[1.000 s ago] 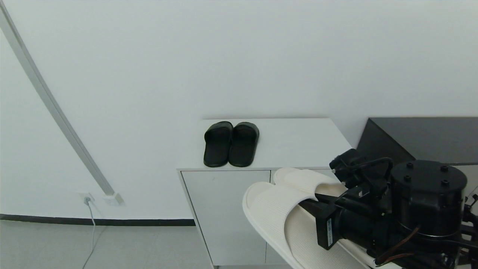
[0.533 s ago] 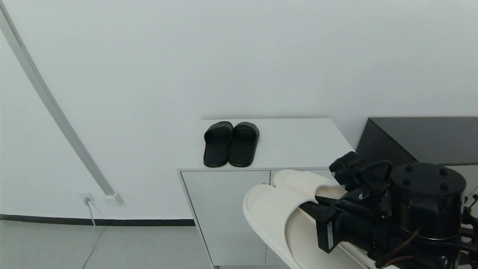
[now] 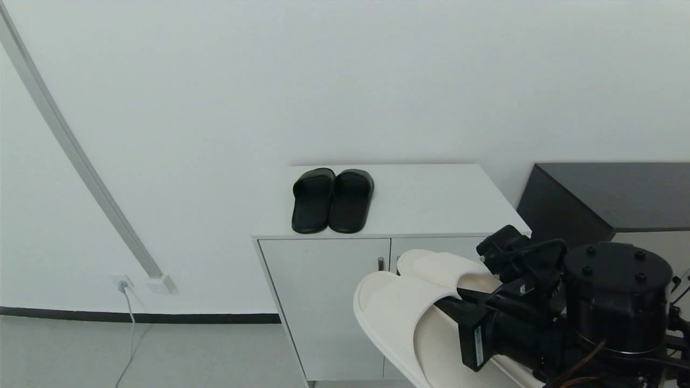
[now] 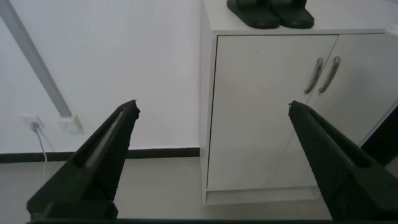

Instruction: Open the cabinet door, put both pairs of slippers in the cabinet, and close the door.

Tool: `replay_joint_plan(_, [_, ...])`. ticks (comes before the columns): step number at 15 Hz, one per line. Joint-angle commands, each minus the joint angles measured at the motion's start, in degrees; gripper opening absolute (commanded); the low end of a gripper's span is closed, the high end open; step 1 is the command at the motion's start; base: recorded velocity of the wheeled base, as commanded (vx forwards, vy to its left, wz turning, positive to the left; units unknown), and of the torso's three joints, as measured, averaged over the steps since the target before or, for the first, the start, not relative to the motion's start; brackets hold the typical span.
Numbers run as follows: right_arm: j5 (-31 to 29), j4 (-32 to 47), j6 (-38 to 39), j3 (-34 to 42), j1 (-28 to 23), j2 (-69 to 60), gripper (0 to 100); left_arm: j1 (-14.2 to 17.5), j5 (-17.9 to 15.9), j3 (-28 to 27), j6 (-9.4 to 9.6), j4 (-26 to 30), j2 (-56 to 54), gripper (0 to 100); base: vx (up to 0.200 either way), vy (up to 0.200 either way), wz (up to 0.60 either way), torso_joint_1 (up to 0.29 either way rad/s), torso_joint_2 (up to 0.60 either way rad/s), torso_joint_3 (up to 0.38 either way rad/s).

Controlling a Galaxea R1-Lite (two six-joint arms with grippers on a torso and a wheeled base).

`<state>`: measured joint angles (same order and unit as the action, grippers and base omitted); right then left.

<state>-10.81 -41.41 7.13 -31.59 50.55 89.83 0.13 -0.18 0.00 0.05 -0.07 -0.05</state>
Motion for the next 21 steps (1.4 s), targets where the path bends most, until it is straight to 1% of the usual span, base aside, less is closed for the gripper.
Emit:
replay_joint_plan(1, [-0.1,-0.2,-0.1,0.1,0.1,-0.2,0,0.0,0.0,0.0,0.04,0.0,0.0,100,0.000,0.000,0.00,-0.163,0.38,0.203])
replay_joint_plan(14, [0.3,-0.2,-0.1,0.9,0.7,0.6,0,0.0,-0.1,0.0,0.04,0.0,0.0,100,0.000,0.000,0.00,-0.213,0.51,0.299])
replay_joint_plan(21, [0.3,-0.5,-0.1,1.3,0.7,0.5,0,0.0,-0.2,0.0,0.13,0.0,0.0,100,0.000,0.000,0.00,-0.170,0.49,0.319])
